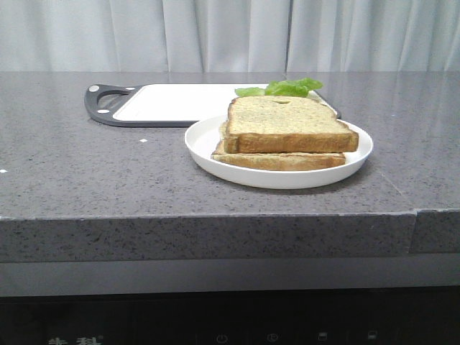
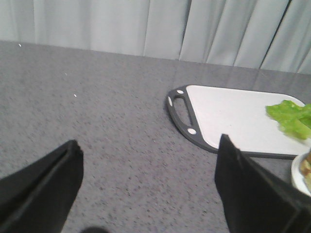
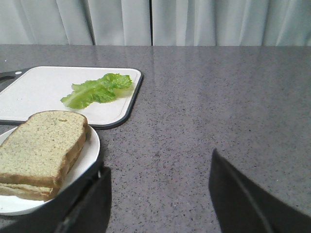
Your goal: Left arm grabs bread, right arm adds lettuce
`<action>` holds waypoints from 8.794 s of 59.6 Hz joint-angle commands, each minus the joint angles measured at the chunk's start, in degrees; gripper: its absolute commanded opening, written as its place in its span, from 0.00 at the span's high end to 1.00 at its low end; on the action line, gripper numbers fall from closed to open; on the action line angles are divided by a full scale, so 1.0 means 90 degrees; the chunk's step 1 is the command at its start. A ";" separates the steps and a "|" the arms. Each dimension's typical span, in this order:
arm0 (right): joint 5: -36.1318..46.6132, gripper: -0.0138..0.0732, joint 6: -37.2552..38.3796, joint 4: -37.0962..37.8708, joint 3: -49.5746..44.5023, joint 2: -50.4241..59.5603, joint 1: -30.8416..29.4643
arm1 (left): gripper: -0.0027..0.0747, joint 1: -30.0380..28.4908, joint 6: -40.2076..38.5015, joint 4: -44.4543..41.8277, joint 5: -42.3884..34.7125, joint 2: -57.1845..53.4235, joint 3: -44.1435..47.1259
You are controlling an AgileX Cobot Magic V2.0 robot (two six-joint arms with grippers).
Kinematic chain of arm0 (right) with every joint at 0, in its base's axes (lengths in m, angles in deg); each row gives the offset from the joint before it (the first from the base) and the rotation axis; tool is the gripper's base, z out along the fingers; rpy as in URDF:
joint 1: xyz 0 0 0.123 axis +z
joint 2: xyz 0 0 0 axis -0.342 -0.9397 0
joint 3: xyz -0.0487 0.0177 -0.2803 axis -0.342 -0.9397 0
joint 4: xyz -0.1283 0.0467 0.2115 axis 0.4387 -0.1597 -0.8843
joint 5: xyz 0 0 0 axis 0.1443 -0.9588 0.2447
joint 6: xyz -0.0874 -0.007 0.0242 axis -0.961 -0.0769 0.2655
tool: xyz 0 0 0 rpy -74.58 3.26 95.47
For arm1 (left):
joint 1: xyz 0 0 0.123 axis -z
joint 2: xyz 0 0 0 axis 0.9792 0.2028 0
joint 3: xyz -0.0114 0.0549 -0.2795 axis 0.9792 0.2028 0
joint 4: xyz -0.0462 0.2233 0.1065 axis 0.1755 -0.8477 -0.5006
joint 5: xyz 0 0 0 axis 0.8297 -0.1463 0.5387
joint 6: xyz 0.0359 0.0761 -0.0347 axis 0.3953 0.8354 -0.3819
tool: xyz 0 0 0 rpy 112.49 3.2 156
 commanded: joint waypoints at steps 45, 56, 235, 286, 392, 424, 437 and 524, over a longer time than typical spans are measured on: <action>0.0365 0.31 -0.0002 0.0051 0.0236 -0.0100 -0.0005 | 0.24 0.3599 -0.0052 0.1170 0.2064 0.7041 -0.5522; 0.0365 0.31 -0.0002 0.0051 0.0236 -0.0100 -0.0005 | 0.24 0.3824 -0.0052 0.1201 0.2109 0.7683 -0.6065; 0.0364 0.31 -0.0002 0.0051 0.0201 -0.0100 0.0002 | 0.99 0.3715 -0.0385 -0.0443 0.0914 0.6180 -0.5443; 0.1019 0.31 -0.0748 0.0058 0.2307 -0.4657 0.0686 | 0.99 0.2132 -0.0385 -0.1213 -0.0751 0.1712 -0.1816; -0.0036 0.92 -0.1334 0.0005 0.8004 -0.9881 0.1211 | 0.99 0.1662 -0.0385 -0.1039 -0.0673 0.1438 -0.1649; 0.0588 0.92 -0.1681 -0.0082 0.4375 -0.6775 0.2175 | 0.99 0.1662 -0.0385 -0.1030 -0.0673 0.1438 -0.1649; 0.0346 0.92 -0.1676 -0.0664 0.3728 -0.6586 0.2238 | 0.99 0.1662 -0.0385 -0.1030 -0.0673 0.1438 -0.1649; 0.0416 0.53 -0.1675 -0.1232 0.3672 -0.5637 0.2243 | 0.99 0.1662 -0.0385 -0.0360 -0.0577 0.1699 -0.1649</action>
